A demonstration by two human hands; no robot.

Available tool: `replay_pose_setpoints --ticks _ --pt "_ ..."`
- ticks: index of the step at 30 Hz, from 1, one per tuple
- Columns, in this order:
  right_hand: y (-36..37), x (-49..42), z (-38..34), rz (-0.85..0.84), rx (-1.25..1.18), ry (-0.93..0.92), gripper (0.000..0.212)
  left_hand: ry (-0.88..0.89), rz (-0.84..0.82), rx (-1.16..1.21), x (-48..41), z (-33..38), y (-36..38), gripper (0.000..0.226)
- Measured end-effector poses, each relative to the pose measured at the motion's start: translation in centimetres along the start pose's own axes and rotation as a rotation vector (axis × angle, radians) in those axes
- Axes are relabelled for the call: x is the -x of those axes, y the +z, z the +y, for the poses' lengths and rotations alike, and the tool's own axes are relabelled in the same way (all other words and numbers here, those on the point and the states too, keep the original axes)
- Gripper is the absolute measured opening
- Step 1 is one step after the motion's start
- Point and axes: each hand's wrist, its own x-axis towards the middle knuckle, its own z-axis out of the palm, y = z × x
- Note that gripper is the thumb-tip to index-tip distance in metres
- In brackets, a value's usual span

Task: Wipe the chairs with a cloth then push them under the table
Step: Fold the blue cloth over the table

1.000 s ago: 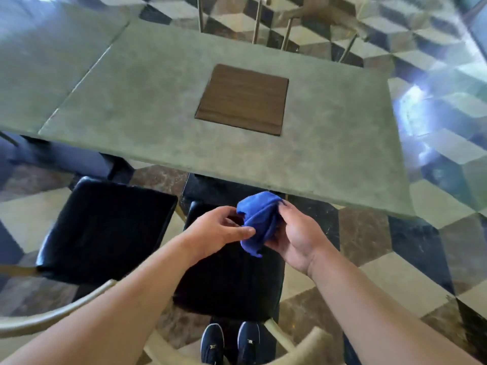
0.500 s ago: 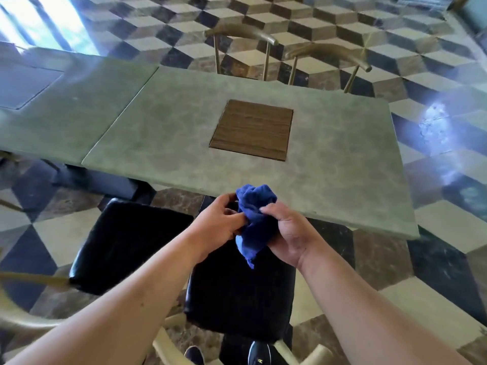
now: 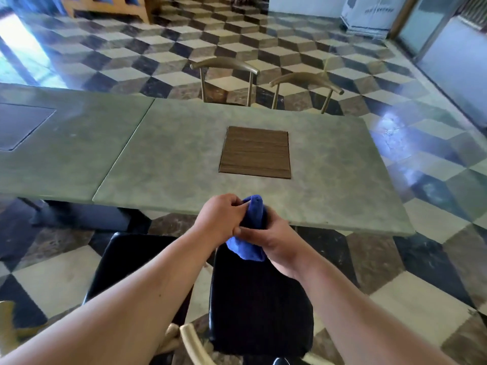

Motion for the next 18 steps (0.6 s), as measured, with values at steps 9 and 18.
replay_pose_setpoints --ticks 9,18 --pt "3.3 -2.6 -2.6 0.28 -0.468 0.103 0.042 -0.218 -0.227 0.175 -0.2 -3.3 -6.4 0.115" --pt "1.5 -6.6 -4.4 0.204 -0.654 0.162 0.056 -0.225 -0.618 0.901 0.1 -2.6 -4.7 0.091"
